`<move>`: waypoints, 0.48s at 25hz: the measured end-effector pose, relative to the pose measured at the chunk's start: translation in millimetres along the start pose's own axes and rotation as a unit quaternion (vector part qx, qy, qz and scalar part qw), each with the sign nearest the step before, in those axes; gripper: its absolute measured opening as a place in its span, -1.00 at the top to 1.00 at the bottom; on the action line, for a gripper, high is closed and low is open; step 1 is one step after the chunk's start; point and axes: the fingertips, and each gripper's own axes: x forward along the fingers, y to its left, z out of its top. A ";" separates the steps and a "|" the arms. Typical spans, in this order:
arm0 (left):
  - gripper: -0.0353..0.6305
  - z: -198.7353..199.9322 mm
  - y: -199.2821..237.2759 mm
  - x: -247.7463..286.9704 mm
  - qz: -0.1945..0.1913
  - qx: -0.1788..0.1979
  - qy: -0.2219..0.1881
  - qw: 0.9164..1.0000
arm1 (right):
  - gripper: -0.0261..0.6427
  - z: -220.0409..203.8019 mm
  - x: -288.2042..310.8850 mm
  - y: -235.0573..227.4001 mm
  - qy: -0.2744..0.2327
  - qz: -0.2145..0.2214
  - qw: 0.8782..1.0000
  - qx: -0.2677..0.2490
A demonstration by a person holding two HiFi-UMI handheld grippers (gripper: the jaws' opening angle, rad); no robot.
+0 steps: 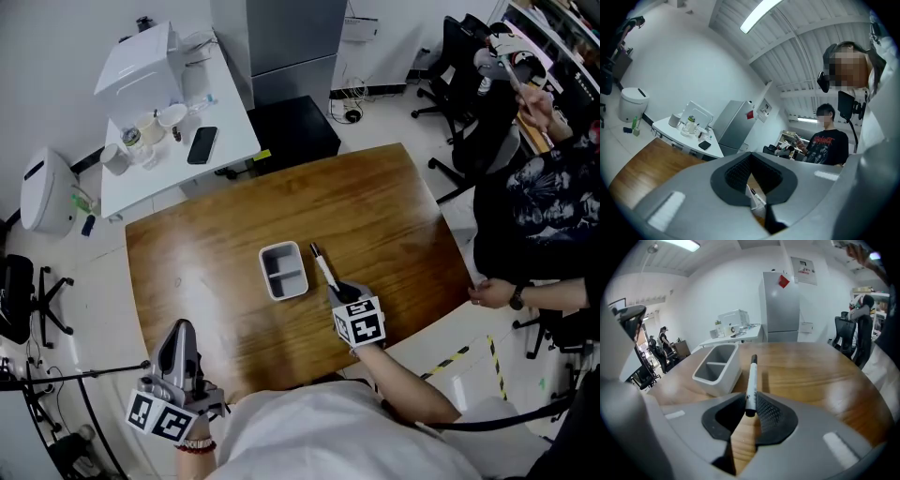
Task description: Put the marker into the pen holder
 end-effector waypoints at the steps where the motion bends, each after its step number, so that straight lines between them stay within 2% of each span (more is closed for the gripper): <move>1: 0.96 0.0 -1.4 0.6 -0.002 0.000 0.000 1.000 | 0.72 8.4 -9.1 -0.9 -0.013 0.004 1.000 0.000; 3: 0.96 0.8 -3.4 1.3 -0.005 0.001 -0.001 1.000 | 0.73 28.0 -29.7 6.0 -0.038 0.026 0.999 -0.022; 6: 0.96 1.6 -2.6 -0.1 -0.004 0.000 -0.005 1.000 | 0.72 43.3 -52.9 29.5 -0.038 0.072 0.991 -0.108; 8: 0.96 0.3 -0.9 -1.1 -0.001 -0.004 -0.007 1.000 | 0.72 37.5 -59.0 43.0 -0.010 0.091 0.980 -0.175; 12: 0.96 -2.6 1.4 -4.7 -0.002 -0.018 -0.005 1.000 | 0.72 16.4 -58.2 65.8 0.047 0.113 0.950 -0.288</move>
